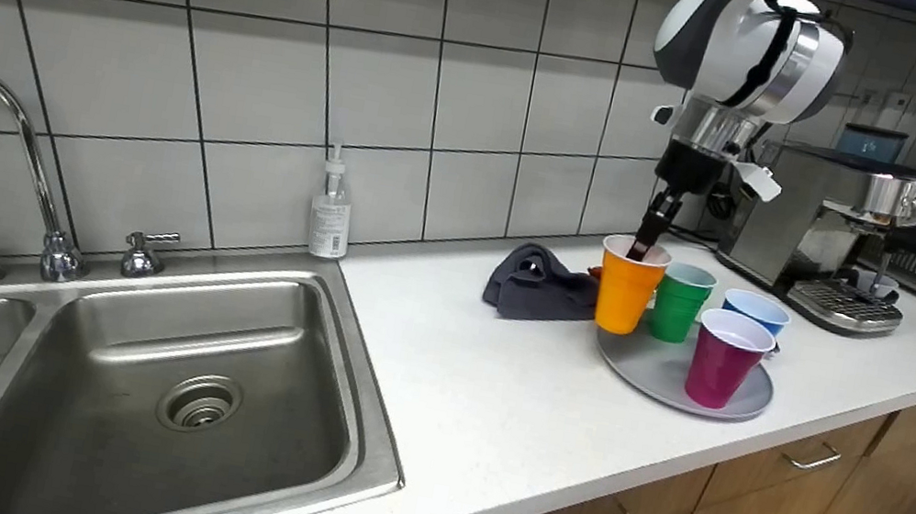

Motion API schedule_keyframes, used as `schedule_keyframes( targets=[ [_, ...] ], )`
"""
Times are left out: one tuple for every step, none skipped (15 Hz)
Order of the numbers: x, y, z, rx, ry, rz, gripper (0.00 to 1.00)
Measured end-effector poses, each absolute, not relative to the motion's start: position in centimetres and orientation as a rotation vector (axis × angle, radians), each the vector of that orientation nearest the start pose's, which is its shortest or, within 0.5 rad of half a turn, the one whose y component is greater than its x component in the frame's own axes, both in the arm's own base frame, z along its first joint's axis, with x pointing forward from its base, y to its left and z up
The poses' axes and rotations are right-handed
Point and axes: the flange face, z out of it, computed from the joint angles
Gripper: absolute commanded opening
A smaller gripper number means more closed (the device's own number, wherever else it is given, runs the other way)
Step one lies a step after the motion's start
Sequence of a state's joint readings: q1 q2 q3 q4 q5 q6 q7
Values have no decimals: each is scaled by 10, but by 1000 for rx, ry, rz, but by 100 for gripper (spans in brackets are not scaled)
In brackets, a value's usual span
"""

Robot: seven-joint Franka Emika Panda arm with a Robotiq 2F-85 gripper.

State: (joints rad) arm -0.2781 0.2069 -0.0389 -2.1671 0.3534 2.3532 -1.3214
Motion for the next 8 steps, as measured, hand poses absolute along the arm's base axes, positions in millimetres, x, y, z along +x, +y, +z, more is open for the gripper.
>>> schedule_keyframes(
  targets=[
    [534,-171,298,-2732,-1110,-237,1],
    [535,-172,297,-2718,-1134,-234,1],
    [537,-173,296,-2708,-1159,-234,1],
    [539,-174,294,-2698,-1182,-234,1],
    [541,-175,291,-2687,-1206,-233,1],
    [542,-177,289,-2678,-1227,-232,1],
    [544,-178,286,-2670,-1244,-230,1],
    [546,-179,283,-2659,-1266,-229,1]
  ],
)
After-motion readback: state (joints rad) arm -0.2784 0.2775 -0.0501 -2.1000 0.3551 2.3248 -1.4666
